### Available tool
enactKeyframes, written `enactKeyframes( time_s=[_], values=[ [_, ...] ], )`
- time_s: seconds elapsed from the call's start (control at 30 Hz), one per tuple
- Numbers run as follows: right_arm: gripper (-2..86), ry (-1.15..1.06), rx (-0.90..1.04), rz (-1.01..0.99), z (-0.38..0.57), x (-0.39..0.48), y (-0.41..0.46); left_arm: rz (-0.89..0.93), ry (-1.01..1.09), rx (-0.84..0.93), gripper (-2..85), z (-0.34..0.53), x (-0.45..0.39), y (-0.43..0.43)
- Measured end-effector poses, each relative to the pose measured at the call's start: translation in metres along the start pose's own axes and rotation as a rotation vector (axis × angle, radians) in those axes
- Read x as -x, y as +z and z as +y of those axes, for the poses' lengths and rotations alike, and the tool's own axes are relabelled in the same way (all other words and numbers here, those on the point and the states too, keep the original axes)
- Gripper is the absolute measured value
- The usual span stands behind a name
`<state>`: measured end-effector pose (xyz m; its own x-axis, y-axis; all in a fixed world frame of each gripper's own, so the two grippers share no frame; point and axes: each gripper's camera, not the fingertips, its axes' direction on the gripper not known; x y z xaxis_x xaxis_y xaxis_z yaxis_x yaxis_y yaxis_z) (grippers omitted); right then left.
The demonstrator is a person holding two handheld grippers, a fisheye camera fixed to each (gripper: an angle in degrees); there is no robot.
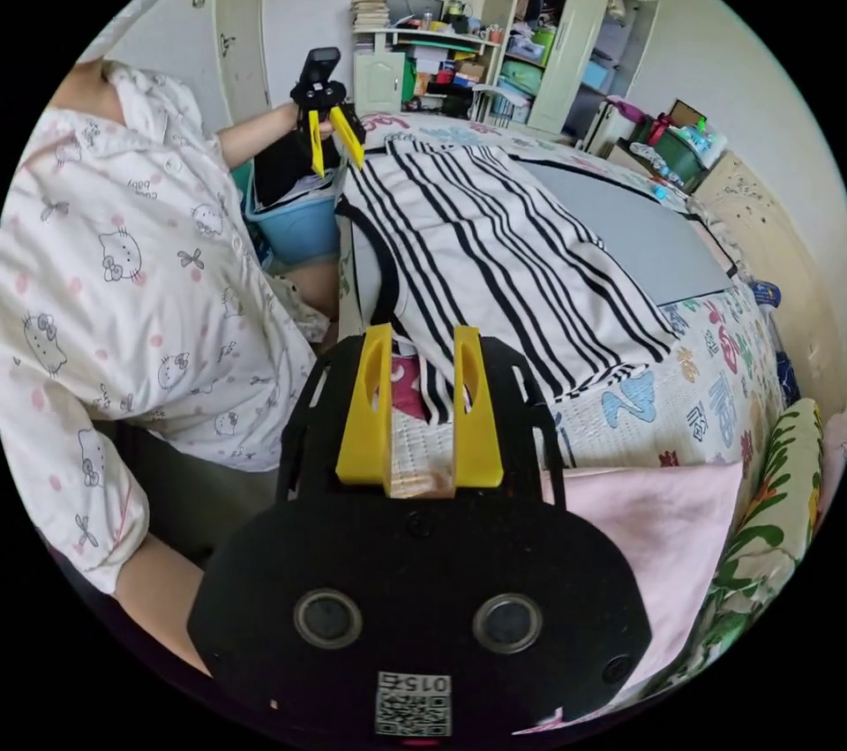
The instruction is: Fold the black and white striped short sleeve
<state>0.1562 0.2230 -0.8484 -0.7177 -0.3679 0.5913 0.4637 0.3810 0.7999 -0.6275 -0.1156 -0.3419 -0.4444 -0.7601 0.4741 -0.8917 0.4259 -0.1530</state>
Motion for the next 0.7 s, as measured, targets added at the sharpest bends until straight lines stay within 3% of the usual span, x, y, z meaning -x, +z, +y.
enactKeyframes(
  time_s=[0.13,0.3,0.53,0.7],
  values=[
    [9.3,-0.023,0.095,0.015,0.000,0.009,0.044,-0.059,0.000,0.109,11.1,-0.028,0.016,0.029],
    [3.1,-0.029,0.163,0.008,-0.001,-0.003,0.073,-0.034,0.034,0.123,4.5,-0.037,0.028,0.036],
    [-0.5,0.038,0.050,-0.263,0.003,-0.079,0.029,0.190,-0.016,-0.066,0.2,-0.028,0.092,0.008],
    [-0.8,0.049,-0.024,-0.400,-0.007,-0.142,-0.001,0.232,-0.064,-0.232,0.1,-0.025,0.152,-0.026]
  ],
)
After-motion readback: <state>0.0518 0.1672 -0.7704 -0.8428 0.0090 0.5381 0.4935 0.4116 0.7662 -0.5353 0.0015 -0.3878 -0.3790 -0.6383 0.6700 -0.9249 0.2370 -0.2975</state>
